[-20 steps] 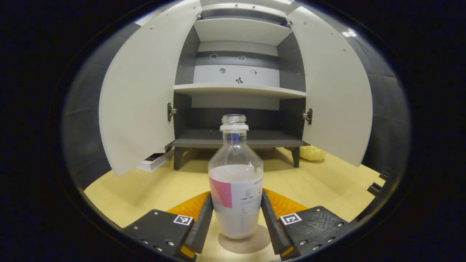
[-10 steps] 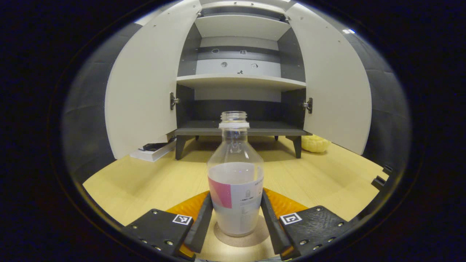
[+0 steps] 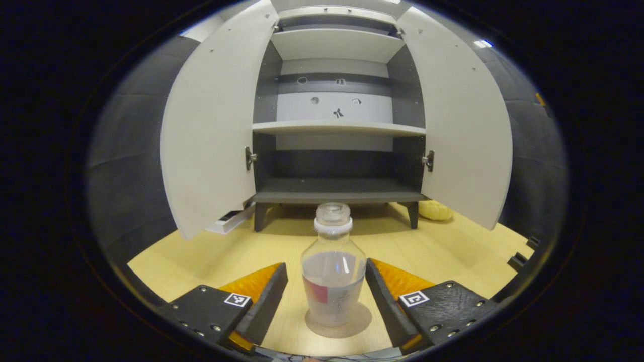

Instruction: Grasp the bottle in the cabinet with the left hand and place it on the coaster, then close the right door with the right hand and the left door with the left hand.

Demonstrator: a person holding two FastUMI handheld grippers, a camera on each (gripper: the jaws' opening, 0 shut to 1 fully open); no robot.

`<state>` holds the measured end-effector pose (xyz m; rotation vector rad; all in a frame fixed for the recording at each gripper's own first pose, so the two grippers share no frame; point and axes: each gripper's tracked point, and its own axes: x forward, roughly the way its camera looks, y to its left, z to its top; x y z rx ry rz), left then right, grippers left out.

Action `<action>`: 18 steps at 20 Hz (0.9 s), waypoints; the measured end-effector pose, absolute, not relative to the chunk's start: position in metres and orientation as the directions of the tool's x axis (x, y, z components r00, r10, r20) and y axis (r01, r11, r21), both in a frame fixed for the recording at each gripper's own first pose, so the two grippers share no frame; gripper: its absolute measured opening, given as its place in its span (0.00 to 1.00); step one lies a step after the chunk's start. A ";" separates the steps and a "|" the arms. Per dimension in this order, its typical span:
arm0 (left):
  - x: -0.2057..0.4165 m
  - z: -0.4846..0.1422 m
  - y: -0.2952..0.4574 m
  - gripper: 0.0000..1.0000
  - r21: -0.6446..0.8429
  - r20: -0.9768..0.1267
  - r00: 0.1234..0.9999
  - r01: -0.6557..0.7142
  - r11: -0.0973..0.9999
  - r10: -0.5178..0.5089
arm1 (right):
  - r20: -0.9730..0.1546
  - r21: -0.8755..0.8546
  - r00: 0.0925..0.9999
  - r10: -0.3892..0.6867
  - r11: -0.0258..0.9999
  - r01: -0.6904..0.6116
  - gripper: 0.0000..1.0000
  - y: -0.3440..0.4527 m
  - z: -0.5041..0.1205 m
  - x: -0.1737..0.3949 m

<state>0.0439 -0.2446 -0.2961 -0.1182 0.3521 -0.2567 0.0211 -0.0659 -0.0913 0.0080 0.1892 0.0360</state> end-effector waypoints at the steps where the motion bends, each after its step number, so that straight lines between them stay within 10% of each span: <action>1: 0.046 -0.282 -0.240 0.96 -0.163 -0.310 0.913 0.224 0.961 -0.266 | -0.181 0.021 0.983 0.040 0.999 -0.037 0.96 -0.066 -0.089 0.026; 18: 0.038 -0.128 -0.103 0.91 -0.168 -0.156 0.978 0.114 0.979 -0.140 | -0.039 0.048 0.987 -0.158 0.986 0.160 0.96 -0.066 -0.022 0.134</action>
